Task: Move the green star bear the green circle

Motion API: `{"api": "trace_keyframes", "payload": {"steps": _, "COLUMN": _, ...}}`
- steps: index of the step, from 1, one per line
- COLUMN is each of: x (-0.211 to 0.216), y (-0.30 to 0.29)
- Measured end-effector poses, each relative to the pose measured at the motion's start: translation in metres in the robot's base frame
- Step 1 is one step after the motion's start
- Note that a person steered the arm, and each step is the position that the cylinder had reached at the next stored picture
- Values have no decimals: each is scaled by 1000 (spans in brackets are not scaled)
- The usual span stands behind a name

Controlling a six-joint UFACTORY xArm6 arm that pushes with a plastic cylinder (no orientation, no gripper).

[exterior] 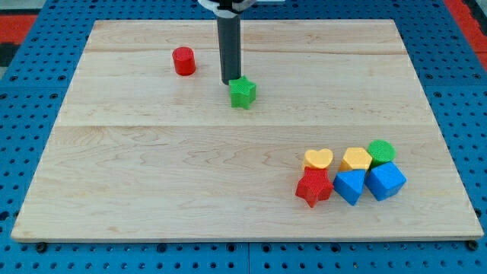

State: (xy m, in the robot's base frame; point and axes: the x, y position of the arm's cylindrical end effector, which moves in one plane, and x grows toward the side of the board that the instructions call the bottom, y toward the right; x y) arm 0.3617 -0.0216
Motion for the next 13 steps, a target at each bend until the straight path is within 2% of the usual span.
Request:
{"api": "trace_keyframes", "payload": {"steps": 3, "x": 117, "y": 1}}
{"api": "trace_keyframes", "payload": {"steps": 4, "x": 119, "y": -1}}
{"api": "trace_keyframes", "payload": {"steps": 5, "x": 98, "y": -36}}
{"api": "trace_keyframes", "payload": {"steps": 6, "x": 74, "y": -28}}
{"api": "trace_keyframes", "payload": {"steps": 11, "x": 55, "y": 67}}
{"api": "trace_keyframes", "payload": {"steps": 13, "x": 67, "y": 118}}
